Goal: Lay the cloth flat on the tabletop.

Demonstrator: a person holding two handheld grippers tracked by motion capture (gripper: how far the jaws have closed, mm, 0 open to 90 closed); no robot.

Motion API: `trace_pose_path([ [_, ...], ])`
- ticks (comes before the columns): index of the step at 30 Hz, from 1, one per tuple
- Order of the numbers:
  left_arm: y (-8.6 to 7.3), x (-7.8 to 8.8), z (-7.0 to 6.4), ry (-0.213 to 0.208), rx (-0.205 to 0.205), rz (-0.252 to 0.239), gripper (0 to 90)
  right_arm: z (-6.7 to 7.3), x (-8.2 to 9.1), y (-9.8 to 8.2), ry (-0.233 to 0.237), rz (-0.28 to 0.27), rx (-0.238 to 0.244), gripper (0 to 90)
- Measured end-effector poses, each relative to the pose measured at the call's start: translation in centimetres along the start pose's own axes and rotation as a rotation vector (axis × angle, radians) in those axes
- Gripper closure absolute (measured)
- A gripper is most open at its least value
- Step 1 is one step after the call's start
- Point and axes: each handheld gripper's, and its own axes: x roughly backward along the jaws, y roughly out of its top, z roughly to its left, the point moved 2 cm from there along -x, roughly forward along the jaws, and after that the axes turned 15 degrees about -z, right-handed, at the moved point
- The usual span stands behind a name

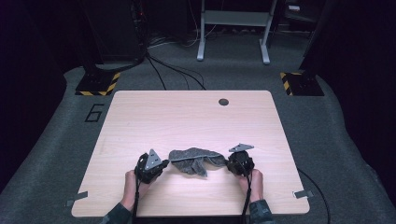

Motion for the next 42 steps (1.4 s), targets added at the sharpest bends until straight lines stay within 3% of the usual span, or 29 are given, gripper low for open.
trace_pose_path([
  [1, -0.1, -0.1, 0.0, -0.011, 0.007, 0.005, 88.8, -0.3, 0.1, -0.1, 0.013, -0.009, -0.034, 59.1],
  [4, -0.1, -0.4, 0.1, -0.005, 0.013, 0.004, 83.0, -0.5, 0.1, 0.1, 0.032, -0.032, -0.077, 54.7],
  [6, 0.1, -0.5, 0.0, -0.017, 0.025, 0.014, 71.3, -0.4, -0.1, 0.3, 0.03, -0.031, -0.06, 53.0],
  [10, 0.3, -0.6, -0.1, 0.016, 0.031, 0.01, 48.8, 0.1, -0.6, 0.4, 0.017, -0.01, -0.055, 51.4],
  [11, 0.4, -0.6, -0.1, 0.027, 0.028, 0.006, 48.8, 0.1, -0.6, 0.4, 0.017, -0.01, -0.055, 51.4],
  [12, 0.6, -0.7, -0.2, 0.037, 0.024, -0.001, 42.6, 0.3, -0.7, 0.3, 0.006, -0.004, -0.062, 50.8],
  [15, 1.0, -1.0, -0.4, 0.028, 0.011, -0.001, 40.3, 0.4, -0.7, 0.2, -0.005, -0.012, -0.054, 51.8],
  [18, 1.1, -1.6, -0.8, 0.019, -0.011, 0.0, 40.5, 0.5, -0.7, 0.2, -0.022, -0.013, -0.05, 54.4],
  [21, 1.2, -2.5, -1.5, 0.001, -0.04, 0.035, 47.3, 0.9, -0.8, 0.3, -0.051, 0.006, -0.037, 56.5],
  [22, 1.1, -3.0, -1.7, -0.008, -0.047, 0.039, 57.7, 0.9, -0.9, 0.5, -0.054, 0.017, -0.038, 60.0],
  [28, 0.9, -3.1, -1.1, 0.002, -0.016, 0.031, 86.3, 0.6, -0.8, 0.3, -0.038, -0.009, -0.065, 82.1],
  [30, 0.9, -3.0, -0.9, 0.001, -0.009, 0.031, 87.7, 0.4, -0.8, 0.2, -0.024, -0.016, -0.085, 85.4],
  [32, 1.0, -2.5, -0.6, 0.011, -0.003, 0.016, 88.0, -0.2, -0.7, -0.1, 0.014, -0.037, -0.135, 87.9],
  [34, 1.2, -2.1, -0.4, 0.014, -0.004, 0.007, 88.1, -0.3, -0.5, -0.1, 0.012, -0.038, -0.142, 88.3],
  [42, 1.9, -0.5, 0.4, 0.021, 0.02, -0.035, 88.3, -0.4, 2.0, 1.2, -0.003, -0.137, -0.112, 89.0],
])
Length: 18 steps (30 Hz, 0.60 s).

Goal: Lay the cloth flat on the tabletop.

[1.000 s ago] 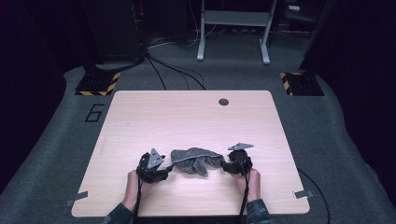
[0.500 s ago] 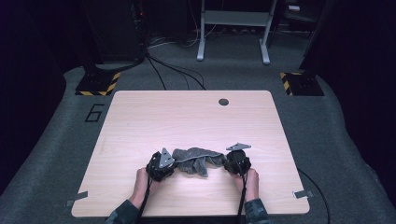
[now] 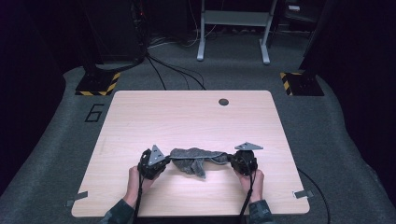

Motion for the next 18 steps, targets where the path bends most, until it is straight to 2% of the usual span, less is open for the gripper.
trace_pose_path([
  [4, 0.4, 0.9, 0.3, -0.002, 0.009, -0.013, 88.3, 0.1, 1.5, 1.2, 0.01, -0.043, 0.02, 89.1],
  [8, 0.4, 1.2, 0.2, -0.004, 0.017, -0.02, 88.4, 0.3, 2.0, 1.2, 0.014, -0.035, 0.026, 89.1],
  [11, 0.3, 1.2, 0.4, -0.01, 0.015, -0.016, 88.4, 0.4, 1.9, 0.8, 0.023, 0.004, 0.052, 88.4],
  [12, 0.1, 1.1, 0.4, -0.013, 0.021, -0.009, 88.4, 0.3, 1.6, 0.2, 0.025, 0.044, 0.068, 87.6],
  [13, 0.1, 1.0, 0.3, -0.009, 0.021, -0.007, 88.4, 0.3, 1.5, -0.1, 0.028, 0.063, 0.061, 87.4],
  [14, 0.0, 1.0, 0.4, -0.022, 0.019, 0.001, 88.4, 0.2, 1.3, -0.3, 0.032, 0.068, 0.074, 87.2],
  [18, -0.1, 0.7, 0.3, -0.026, 0.02, 0.005, 88.4, -0.1, 0.5, -1.0, 0.021, 0.095, 0.065, 88.0],
])
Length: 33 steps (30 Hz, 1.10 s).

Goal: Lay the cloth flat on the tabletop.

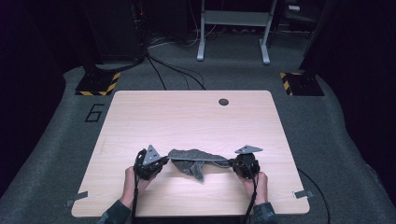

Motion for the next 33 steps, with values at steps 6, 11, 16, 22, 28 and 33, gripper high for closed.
trace_pose_path([
  [6, -0.2, -0.3, 0.5, 0.001, 0.015, 0.005, 88.6, 0.3, -0.2, 0.2, -0.007, 0.006, 0.005, 89.3],
  [11, 1.2, -1.8, 2.7, -0.014, 0.024, 0.025, 89.3, -0.7, -1.2, 4.7, -0.032, -0.032, 0.045, 90.0],
  [16, 9.5, -3.9, 8.6, 0.105, -0.038, -0.025, 89.4, -2.7, -2.3, 12.9, -0.101, -0.121, 0.104, 90.0],
  [22, 17.2, 1.1, 8.4, 0.171, -0.189, -0.175, 89.3, -1.1, 4.5, 22.6, -0.133, -0.395, 0.193, 89.9],
  [28, 11.3, 1.5, 6.0, 0.116, -0.196, -0.104, 89.0, 0.9, 5.9, 17.4, -0.079, -0.374, 0.24, 89.8],
  [33, 3.9, 0.8, 2.9, 0.01, -0.168, 0.028, 88.2, 1.8, 3.5, 7.8, -0.037, -0.183, 0.236, 89.6],
])
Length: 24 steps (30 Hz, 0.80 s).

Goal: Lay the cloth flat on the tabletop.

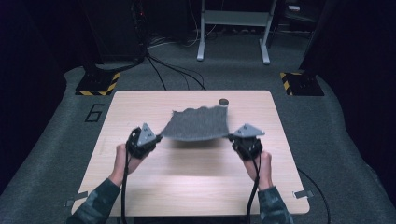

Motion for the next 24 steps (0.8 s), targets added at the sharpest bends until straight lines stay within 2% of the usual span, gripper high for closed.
trace_pose_path([
  [1, -2.0, -0.2, -1.6, -0.037, 0.021, 0.033, 88.0, 1.0, -0.2, -3.4, 0.024, 0.076, -0.027, 89.5],
  [2, -2.0, -0.2, -1.6, -0.037, 0.021, 0.033, 87.8, 1.0, -0.2, -3.4, 0.024, 0.076, -0.027, 89.5],
  [3, -3.6, -0.2, -2.8, -0.07, 0.041, 0.059, 87.4, 1.8, -0.1, -6.0, 0.036, 0.127, -0.072, 89.2],
  [4, -3.6, -0.2, -2.8, -0.07, 0.041, 0.059, 86.0, 1.8, -0.1, -6.0, 0.036, 0.127, -0.072, 89.2],
  [5, -4.7, 0.0, -3.8, -0.102, 0.064, 0.088, 84.1, 2.3, 0.3, -7.4, 0.054, 0.152, -0.098, 88.6],
  [6, -4.7, 0.0, -3.8, -0.102, 0.064, 0.088, 81.0, 2.3, 0.3, -7.4, 0.054, 0.152, -0.098, 88.6],
  [7, -5.4, 0.3, -4.3, -0.141, 0.1, 0.101, 77.6, 2.3, 0.7, -8.0, 0.061, 0.157, -0.111, 87.5],
  [8, -5.6, 0.6, -4.5, -0.144, 0.117, 0.092, 74.2, 2.2, 1.1, -8.2, 0.075, 0.157, -0.12, 84.8],
  [9, -5.6, 0.6, -4.5, -0.144, 0.117, 0.092, 69.9, 2.2, 1.1, -8.2, 0.075, 0.157, -0.12, 84.8],
  [10, -5.7, 1.2, -4.5, -0.158, 0.153, 0.095, 64.8, 1.8, 1.7, -8.2, 0.079, 0.136, -0.136, 75.4],
  [12, -5.6, 1.8, -4.5, -0.135, 0.183, 0.084, 51.7, 1.4, 2.3, -8.0, 0.093, 0.117, -0.163, 63.4],
  [13, -5.5, 2.0, -4.3, -0.112, 0.186, 0.072, 45.6, 1.2, 2.5, -7.9, 0.089, 0.109, -0.174, 57.2],
  [14, -5.2, 2.3, -4.1, -0.107, 0.19, 0.07, 40.2, 1.0, 2.6, -7.8, 0.095, 0.1, -0.188, 50.9],
  [16, -4.6, 2.5, -3.3, -0.089, 0.192, 0.051, 33.2, 0.5, 2.5, -7.4, 0.087, 0.088, -0.199, 38.9],
  [17, -4.3, 2.3, -2.9, -0.066, 0.196, 0.037, 30.5, 0.3, 2.3, -7.2, 0.079, 0.081, -0.196, 32.5],
  [18, -4.3, 2.3, -2.9, -0.066, 0.196, 0.037, 28.1, 0.3, 2.3, -7.2, 0.079, 0.081, -0.196, 32.5],
  [19, -3.6, 1.7, -1.7, -0.042, 0.193, 0.033, 27.2, 0.0, 1.3, -6.7, 0.074, 0.089, -0.195, 24.2],
  [20, -3.6, 1.7, -1.7, -0.042, 0.193, 0.033, 25.9, -0.1, 0.7, -6.5, 0.077, 0.088, -0.193, 21.9],
  [21, -3.0, 0.4, -0.6, -0.013, 0.201, 0.027, 24.6, -0.2, 0.0, -6.3, 0.073, 0.092, -0.194, 18.9],
  [24, -2.4, -2.2, 0.8, 0.02, 0.211, 0.037, 20.5, -0.3, -2.5, -5.9, 0.056, 0.122, -0.177, 13.7],
])
